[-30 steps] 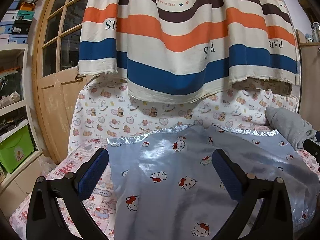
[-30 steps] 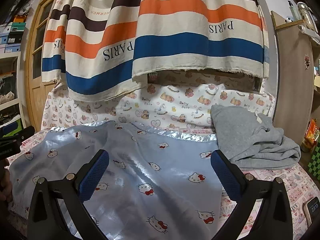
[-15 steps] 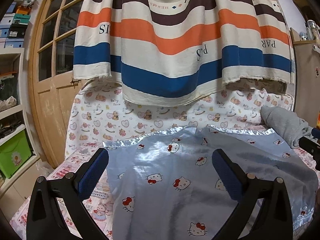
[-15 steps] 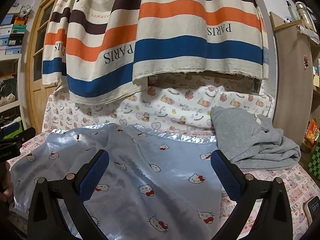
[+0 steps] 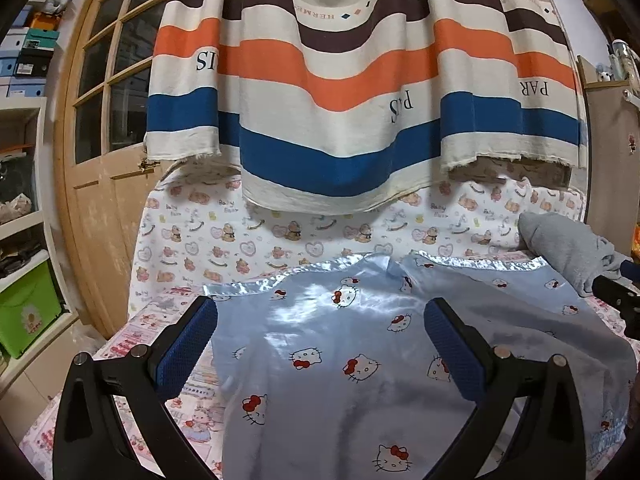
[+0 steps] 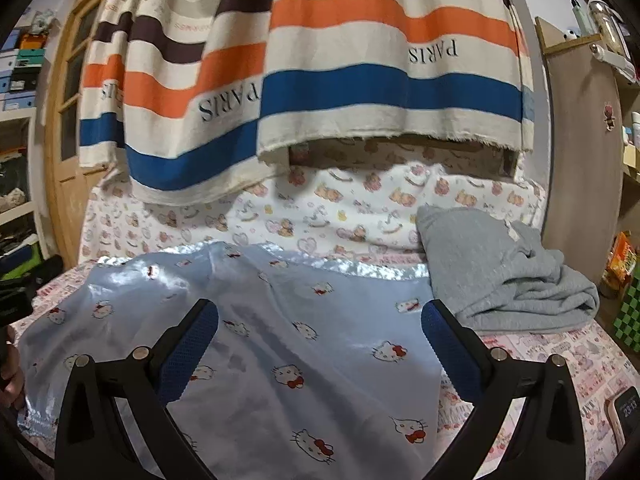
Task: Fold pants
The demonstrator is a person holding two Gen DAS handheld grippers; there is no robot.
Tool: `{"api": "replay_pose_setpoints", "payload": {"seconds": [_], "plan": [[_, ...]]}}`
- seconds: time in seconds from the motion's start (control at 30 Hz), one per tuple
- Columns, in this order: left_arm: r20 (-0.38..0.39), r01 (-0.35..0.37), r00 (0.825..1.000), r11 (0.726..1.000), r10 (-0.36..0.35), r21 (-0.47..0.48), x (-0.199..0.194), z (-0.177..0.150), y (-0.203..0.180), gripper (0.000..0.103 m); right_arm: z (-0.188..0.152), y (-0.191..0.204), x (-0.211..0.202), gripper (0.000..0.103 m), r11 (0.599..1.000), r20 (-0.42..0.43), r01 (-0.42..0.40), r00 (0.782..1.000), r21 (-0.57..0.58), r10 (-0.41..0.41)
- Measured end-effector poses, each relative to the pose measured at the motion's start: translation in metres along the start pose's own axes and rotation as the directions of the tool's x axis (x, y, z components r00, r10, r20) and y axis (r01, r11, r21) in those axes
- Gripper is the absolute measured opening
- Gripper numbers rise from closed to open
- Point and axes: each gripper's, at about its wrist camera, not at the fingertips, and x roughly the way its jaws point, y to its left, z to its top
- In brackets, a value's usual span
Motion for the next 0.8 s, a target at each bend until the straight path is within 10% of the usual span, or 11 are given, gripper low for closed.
{"api": "replay_pose_setpoints", "payload": {"seconds": [0.53,0.8], "plan": [[0.095,-0.049,0.995,0.994,0.04,0.095,-0.017,0.004,-0.015,0.103,0.008,0.005,0.0,0.102,1.0,-0.017,-0.015,1.0,-0.021,0.015],[0.124,-0.109,0.988,0.985,0.092,0.133,-0.039,0.017,-0.02,0.103,0.011,0.021,-0.04,0.102,0.993,0.152,0.089,0.985,-0.082,-0.076]]}}
